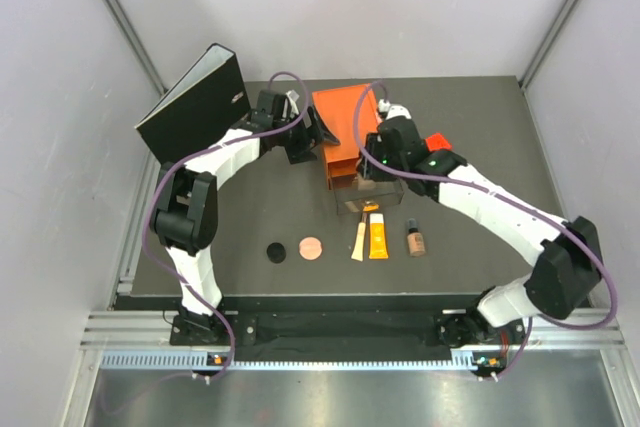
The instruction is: Organize the makeup
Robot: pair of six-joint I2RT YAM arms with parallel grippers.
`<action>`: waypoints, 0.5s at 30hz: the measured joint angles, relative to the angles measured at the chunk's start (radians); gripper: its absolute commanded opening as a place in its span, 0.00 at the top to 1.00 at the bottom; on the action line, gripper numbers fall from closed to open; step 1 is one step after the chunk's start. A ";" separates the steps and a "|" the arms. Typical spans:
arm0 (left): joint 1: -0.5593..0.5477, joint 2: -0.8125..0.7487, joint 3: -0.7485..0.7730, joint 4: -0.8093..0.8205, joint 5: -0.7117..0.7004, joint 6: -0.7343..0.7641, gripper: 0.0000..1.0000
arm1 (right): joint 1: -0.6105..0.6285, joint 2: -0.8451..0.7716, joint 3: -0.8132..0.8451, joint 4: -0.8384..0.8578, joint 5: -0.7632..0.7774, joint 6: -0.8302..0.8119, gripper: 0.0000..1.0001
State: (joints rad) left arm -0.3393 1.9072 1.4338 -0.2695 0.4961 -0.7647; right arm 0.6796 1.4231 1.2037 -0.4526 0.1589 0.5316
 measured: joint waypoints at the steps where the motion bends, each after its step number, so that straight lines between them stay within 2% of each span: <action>1: 0.000 0.000 -0.002 0.001 0.000 0.000 0.08 | 0.012 0.021 0.009 -0.001 -0.002 0.000 0.95; 11: 0.001 -0.003 -0.010 0.009 0.005 -0.001 0.08 | 0.095 0.170 0.096 0.007 -0.028 -0.007 0.90; 14: 0.001 -0.003 -0.010 0.008 0.005 0.000 0.08 | 0.099 0.180 0.113 0.004 -0.035 -0.007 0.69; 15: 0.001 -0.003 -0.010 0.008 0.005 0.000 0.08 | 0.099 0.181 0.114 0.004 -0.039 -0.006 0.59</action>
State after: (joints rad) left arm -0.3382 1.9041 1.4239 -0.2611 0.5011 -0.7650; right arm 0.7784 1.6043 1.3178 -0.4488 0.1200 0.5251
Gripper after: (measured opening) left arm 0.918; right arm 0.324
